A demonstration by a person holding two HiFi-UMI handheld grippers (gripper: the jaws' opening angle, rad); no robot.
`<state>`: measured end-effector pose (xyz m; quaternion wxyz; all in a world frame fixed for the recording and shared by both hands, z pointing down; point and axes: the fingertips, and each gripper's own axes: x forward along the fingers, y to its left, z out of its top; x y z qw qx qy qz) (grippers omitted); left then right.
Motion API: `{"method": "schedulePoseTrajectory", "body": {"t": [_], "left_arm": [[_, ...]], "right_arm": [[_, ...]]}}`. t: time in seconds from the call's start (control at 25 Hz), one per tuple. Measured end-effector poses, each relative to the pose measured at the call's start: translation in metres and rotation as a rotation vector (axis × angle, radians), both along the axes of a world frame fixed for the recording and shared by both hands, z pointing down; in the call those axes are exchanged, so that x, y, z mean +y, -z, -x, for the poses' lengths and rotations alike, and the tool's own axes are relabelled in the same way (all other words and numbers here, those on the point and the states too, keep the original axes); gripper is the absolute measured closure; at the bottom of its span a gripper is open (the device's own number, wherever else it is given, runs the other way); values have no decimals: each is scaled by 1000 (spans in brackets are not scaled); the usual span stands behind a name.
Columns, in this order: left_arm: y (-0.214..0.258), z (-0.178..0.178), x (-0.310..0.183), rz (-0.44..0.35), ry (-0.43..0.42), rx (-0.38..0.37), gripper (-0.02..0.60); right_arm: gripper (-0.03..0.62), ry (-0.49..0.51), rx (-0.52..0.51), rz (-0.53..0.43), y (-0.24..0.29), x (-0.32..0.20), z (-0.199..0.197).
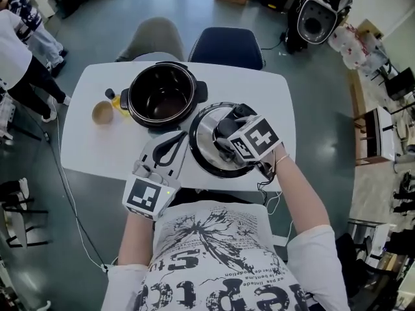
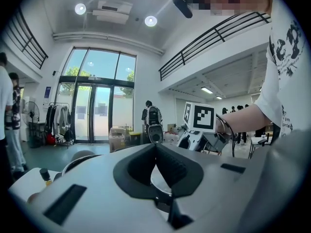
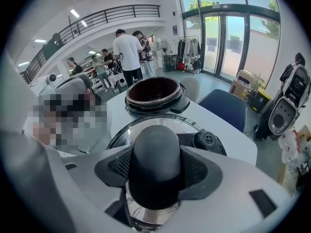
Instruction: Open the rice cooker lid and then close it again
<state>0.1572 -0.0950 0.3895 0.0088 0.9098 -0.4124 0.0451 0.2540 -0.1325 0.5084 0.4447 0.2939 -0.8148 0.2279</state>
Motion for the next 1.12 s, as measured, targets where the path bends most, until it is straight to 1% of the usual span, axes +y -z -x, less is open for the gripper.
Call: {"method": "schedulePoseTrajectory", "body": {"t": [0.08, 0.24, 0.4, 0.6, 0.76, 0.96, 1.12], "left_arm": [[2, 3, 1, 4, 6, -17, 569], [13, 7, -1, -20, 10, -19, 569], [27, 11, -8, -70, 6, -3, 569], [43, 18, -8, -90, -10, -7, 569], [50, 51, -29, -106, 0, -5, 569], [62, 125, -69, -88, 47, 2, 569], [65, 155, -85, -85, 71, -3, 569]], "right_arm": [[301, 2, -1, -4, 4, -1, 1], [301, 6, 5, -36, 22, -6, 3], [301, 26, 18, -62, 40, -10, 9], [301, 66, 5, -98, 68, -12, 30], [301, 89, 4, -102, 76, -33, 66], [301, 101, -8, -105, 91, -78, 133], [301, 103, -26, -104, 93, -97, 159]]}}
